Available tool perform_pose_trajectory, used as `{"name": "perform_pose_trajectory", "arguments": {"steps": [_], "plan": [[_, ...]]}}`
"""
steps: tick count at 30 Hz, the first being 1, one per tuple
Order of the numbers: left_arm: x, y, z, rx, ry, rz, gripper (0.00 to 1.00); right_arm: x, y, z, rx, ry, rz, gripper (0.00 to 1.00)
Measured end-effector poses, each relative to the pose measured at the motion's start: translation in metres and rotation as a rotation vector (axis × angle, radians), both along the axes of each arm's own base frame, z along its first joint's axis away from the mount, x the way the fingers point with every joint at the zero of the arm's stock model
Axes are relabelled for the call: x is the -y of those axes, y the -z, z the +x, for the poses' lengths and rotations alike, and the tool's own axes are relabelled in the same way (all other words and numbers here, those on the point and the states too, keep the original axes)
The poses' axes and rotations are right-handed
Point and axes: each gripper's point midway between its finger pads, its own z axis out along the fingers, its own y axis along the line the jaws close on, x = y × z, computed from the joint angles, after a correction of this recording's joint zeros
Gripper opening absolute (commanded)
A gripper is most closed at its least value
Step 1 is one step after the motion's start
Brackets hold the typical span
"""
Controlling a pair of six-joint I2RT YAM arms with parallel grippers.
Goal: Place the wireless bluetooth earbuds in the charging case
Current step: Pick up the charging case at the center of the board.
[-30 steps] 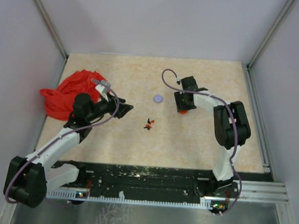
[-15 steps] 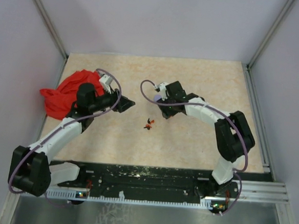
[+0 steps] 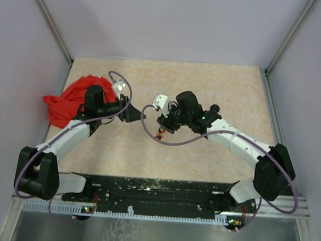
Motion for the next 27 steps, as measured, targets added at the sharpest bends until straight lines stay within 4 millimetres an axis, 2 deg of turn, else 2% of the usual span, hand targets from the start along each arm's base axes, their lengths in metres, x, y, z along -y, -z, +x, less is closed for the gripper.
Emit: {"name": "perform_pose_trajectory", "arguments": {"steps": [4, 10, 17, 23, 27], "plan": [[0.007, 0.0, -0.011, -0.051, 0.075, -0.04, 0.57, -0.015, -0.008, -0.019, 0.069, -0.145, -0.002, 0.34], [0.018, 0.002, -0.027, -0.114, 0.176, -0.082, 0.56, -0.032, -0.017, -0.033, 0.162, -0.273, -0.007, 0.33], [0.026, -0.004, -0.038, -0.123, 0.238, -0.108, 0.55, -0.046, -0.023, -0.04, 0.212, -0.341, -0.036, 0.33], [0.032, 0.002, -0.043, -0.151, 0.265, -0.107, 0.52, -0.052, -0.023, -0.047, 0.233, -0.375, -0.045, 0.33], [0.038, 0.006, -0.045, -0.169, 0.283, -0.093, 0.46, -0.056, -0.024, -0.049, 0.243, -0.39, -0.051, 0.33]]}}
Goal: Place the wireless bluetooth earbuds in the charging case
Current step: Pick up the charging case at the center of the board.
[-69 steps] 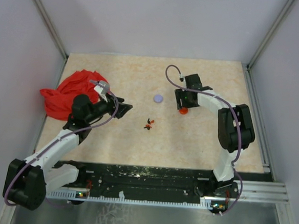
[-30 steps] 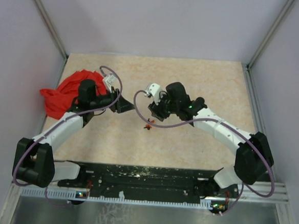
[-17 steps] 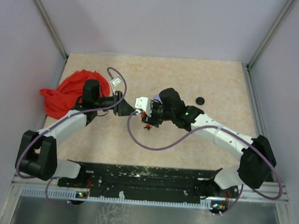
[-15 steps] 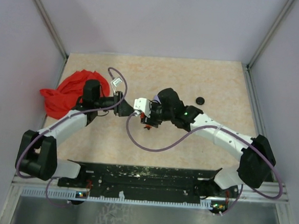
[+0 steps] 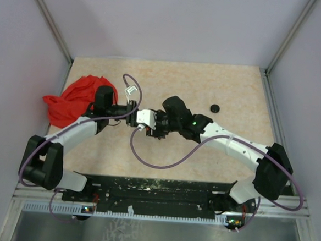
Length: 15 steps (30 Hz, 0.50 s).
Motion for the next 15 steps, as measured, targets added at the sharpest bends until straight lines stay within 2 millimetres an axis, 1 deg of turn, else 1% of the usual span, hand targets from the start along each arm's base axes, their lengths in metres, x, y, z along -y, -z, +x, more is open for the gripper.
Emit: {"name": "perform_pose_trajectory", "arguments": {"steps": [4, 7, 9, 10, 13, 15], "plan": [[0.0023, 0.001, -0.0012, -0.001, 0.01, 0.008, 0.33, -0.0047, -0.002, -0.0008, 0.011, -0.012, -0.004, 0.33], [0.0024, 0.0036, -0.0015, -0.013, 0.012, 0.013, 0.16, -0.0046, -0.002, -0.0013, 0.02, -0.015, -0.014, 0.34], [0.0028, 0.0056, -0.0018, -0.024, 0.014, 0.017, 0.04, -0.0038, -0.0003, -0.0011, 0.024, -0.014, -0.023, 0.39], [0.003, 0.0064, -0.0017, -0.027, 0.015, 0.018, 0.01, -0.0035, 0.0007, -0.0008, 0.025, -0.013, -0.028, 0.44], [0.0033, 0.0063, -0.0003, -0.019, 0.017, 0.021, 0.01, -0.003, 0.0012, 0.0007, 0.033, -0.006, -0.034, 0.58], [0.0033, 0.0056, 0.0007, -0.008, 0.017, 0.023, 0.01, -0.0024, 0.0015, 0.0014, 0.031, 0.007, -0.036, 0.64]]}}
